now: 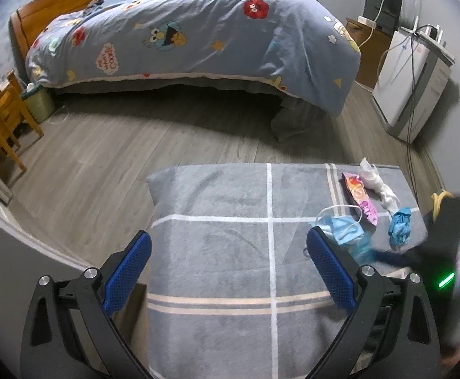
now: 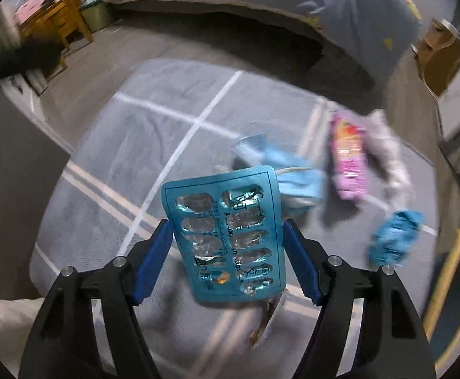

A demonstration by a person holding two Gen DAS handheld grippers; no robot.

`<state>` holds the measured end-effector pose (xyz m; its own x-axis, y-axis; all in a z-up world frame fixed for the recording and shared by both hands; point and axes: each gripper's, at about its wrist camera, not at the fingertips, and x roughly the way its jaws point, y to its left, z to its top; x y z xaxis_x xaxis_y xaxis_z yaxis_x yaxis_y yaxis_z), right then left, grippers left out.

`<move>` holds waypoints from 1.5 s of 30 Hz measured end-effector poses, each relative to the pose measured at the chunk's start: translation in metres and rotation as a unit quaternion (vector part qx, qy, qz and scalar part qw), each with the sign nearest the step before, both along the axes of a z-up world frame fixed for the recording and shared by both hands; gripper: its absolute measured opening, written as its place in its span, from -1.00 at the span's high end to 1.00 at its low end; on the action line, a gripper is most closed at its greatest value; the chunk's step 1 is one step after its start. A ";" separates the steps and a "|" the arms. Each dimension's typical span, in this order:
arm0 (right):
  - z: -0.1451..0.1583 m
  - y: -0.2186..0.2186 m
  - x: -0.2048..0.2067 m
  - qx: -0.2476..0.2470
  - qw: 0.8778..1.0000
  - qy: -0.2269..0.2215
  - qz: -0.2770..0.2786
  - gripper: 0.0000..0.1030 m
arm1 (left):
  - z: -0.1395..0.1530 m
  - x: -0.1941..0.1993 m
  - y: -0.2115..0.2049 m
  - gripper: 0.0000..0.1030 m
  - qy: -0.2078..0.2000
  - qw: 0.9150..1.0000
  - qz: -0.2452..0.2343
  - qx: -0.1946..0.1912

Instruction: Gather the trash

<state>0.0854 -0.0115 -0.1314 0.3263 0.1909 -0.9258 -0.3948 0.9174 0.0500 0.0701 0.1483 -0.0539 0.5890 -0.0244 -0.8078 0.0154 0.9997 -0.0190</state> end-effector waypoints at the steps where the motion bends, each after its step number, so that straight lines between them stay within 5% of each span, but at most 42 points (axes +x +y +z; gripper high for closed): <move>1: 0.012 -0.010 0.003 0.004 1.000 0.001 -0.008 -0.37 | 0.000 0.000 -0.002 -0.89 0.000 1.000 -0.003 0.002; 9: 0.067 -0.086 0.010 -0.004 0.997 -0.067 -0.049 -0.37 | -0.017 -0.002 -0.040 -0.89 0.017 0.999 -0.047 0.008; 17: 0.055 -0.148 0.025 0.051 0.990 -0.036 -0.128 -0.37 | -0.070 -0.025 -0.129 -0.89 0.059 0.992 -0.115 0.004; 24: 0.052 -0.161 0.021 0.044 0.991 -0.033 -0.125 -0.37 | -0.111 -0.046 -0.182 -0.89 0.075 0.991 -0.106 -0.002; 28: 0.050 -0.172 0.021 0.046 0.990 -0.032 -0.129 -0.37 | -0.125 -0.053 -0.205 -0.83 0.080 0.986 -0.143 0.020; 36: 0.045 -0.176 0.024 0.051 0.991 -0.024 -0.125 -0.37 | -0.129 -0.055 -0.220 0.26 0.084 0.979 -0.182 0.020; 45: 0.043 -0.171 0.027 0.053 0.991 -0.023 -0.120 -0.37 | -0.099 -0.045 -0.200 0.37 0.056 0.983 -0.176 -0.013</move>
<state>0.1126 -0.1827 -0.0886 0.4160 0.1979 -0.8875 -0.1693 0.9758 0.1383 0.0253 -0.0517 -0.1533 0.4475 -0.2327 -0.8635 0.3564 0.9320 -0.0664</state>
